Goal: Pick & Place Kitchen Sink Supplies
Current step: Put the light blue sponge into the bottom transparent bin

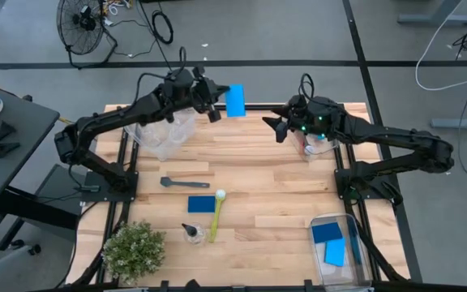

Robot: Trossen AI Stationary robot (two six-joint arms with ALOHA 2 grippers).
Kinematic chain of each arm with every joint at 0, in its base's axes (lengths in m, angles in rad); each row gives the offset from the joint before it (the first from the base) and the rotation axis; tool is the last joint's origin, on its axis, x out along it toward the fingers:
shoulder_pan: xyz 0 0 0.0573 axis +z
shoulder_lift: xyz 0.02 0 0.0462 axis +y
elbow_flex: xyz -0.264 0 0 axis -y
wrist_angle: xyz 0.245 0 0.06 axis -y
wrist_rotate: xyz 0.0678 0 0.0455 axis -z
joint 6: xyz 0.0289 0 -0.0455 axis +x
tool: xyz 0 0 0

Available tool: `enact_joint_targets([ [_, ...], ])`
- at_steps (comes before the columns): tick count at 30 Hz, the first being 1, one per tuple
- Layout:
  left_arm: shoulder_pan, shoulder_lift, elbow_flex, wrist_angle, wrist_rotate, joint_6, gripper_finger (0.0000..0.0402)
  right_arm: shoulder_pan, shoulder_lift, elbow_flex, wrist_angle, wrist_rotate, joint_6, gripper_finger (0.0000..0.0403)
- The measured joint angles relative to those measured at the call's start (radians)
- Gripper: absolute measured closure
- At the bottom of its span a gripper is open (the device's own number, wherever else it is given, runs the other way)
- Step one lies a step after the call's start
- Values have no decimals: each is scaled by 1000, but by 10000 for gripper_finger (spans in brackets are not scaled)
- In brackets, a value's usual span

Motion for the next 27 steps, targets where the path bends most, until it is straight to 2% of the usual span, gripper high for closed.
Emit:
enact_joint_targets([
  [5,4,1,0,-9,40,0,400,-42,24,0,1,-35,34,102],
  [15,2,15,-1,-21,43,1,399,-109,128,0,34,-268,150,87],
  [20,-8,22,-1,-66,50,26,400,-110,145,0,76,-281,165,87],
  [27,-29,22,-2,-99,52,28,399,-138,145,0,88,-348,333,87],
])
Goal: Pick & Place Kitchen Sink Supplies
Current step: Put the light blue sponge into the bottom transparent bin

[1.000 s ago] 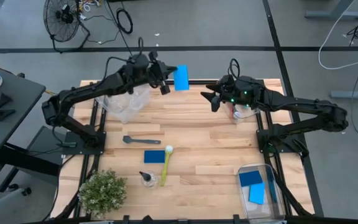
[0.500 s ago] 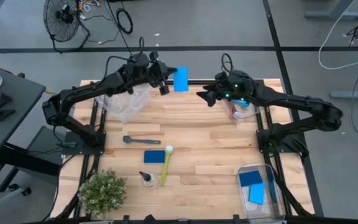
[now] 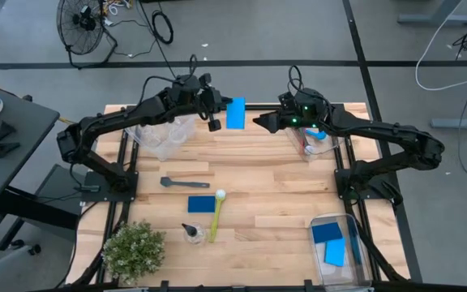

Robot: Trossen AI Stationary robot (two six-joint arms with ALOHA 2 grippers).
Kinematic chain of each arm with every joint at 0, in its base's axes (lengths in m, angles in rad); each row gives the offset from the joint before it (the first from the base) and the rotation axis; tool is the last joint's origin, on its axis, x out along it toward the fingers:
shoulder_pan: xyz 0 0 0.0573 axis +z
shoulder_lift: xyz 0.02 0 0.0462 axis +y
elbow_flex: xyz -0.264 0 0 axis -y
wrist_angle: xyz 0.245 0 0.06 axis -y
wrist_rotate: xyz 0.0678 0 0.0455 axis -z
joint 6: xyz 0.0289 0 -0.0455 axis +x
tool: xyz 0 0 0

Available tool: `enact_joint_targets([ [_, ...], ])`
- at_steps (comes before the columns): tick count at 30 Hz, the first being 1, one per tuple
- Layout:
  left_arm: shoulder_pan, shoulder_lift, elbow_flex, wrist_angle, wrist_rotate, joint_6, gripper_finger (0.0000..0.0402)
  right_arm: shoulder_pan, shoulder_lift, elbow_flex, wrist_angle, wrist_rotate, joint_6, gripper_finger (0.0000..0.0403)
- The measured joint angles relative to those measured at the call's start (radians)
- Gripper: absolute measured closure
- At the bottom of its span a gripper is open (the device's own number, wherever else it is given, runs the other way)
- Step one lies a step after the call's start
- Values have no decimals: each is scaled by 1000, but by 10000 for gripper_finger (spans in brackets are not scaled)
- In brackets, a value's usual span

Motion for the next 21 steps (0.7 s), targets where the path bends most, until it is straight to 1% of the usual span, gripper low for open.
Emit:
enact_joint_targets([
  [4,-13,1,0,-8,0,9,399,-6,0,0,1,-5,9,87],
  [11,-38,43,1,-33,-20,2,399,-9,6,0,25,-24,33,87],
  [13,-43,60,0,-22,-25,0,399,-9,17,0,55,-27,50,87],
  [21,-58,71,0,-25,-33,-2,399,3,89,0,79,-28,80,87],
])
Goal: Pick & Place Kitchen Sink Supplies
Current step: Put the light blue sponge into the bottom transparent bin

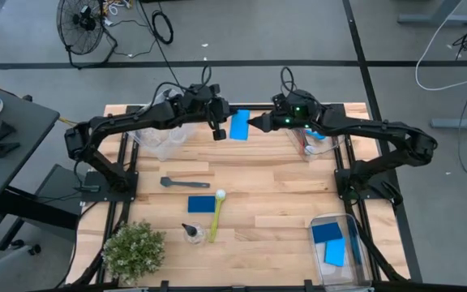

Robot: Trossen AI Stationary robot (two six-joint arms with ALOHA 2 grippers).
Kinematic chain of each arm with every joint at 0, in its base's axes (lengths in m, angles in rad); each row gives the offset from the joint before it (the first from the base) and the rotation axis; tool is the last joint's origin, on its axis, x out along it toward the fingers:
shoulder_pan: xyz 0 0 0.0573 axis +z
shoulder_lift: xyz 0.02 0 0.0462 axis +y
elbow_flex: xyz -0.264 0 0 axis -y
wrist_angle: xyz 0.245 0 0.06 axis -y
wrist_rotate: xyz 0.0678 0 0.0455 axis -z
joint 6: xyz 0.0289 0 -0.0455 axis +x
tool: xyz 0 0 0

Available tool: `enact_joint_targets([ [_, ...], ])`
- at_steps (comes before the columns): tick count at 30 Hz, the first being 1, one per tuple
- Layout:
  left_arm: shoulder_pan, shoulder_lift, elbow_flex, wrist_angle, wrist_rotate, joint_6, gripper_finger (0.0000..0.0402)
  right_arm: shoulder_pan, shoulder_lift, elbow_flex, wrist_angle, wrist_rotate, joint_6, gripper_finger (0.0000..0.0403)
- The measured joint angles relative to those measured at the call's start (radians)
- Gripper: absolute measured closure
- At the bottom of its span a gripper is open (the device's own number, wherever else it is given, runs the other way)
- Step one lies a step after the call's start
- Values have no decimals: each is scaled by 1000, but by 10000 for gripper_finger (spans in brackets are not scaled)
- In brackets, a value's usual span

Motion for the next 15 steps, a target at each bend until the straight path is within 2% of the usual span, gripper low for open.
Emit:
enact_joint_targets([
  [15,0,0,0,-4,-12,0,399,28,130,0,146,5,55,87],
])
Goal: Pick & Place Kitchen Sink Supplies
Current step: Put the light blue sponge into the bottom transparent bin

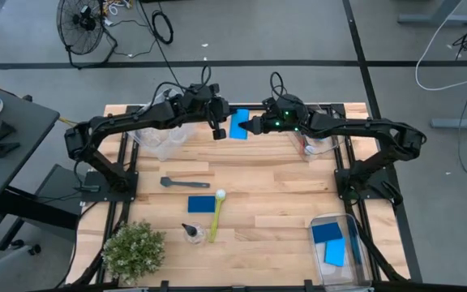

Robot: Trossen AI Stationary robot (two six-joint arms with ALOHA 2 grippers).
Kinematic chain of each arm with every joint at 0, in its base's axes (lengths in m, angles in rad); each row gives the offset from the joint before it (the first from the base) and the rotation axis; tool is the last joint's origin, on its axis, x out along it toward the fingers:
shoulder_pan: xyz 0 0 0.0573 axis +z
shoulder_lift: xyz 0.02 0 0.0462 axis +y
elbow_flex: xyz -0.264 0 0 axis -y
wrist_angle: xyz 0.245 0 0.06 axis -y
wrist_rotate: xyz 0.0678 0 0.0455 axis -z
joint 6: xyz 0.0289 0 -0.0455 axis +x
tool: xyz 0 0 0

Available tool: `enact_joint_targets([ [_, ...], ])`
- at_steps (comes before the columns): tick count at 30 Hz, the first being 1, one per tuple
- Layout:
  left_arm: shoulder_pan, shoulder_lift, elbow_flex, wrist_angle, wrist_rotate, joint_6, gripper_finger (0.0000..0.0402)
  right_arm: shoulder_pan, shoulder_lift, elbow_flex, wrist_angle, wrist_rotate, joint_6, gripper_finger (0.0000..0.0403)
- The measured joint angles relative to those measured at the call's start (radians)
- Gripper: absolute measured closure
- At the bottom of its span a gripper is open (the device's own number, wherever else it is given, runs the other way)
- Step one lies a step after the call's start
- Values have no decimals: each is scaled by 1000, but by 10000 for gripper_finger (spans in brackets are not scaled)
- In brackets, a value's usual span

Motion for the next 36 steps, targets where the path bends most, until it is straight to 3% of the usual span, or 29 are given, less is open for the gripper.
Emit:
enact_joint_targets([
  [11,1,0,0,-27,-43,1,398,14,1,0,0,49,-3,87],
  [36,1,6,1,-38,-43,0,397,18,34,0,49,22,29,87],
])
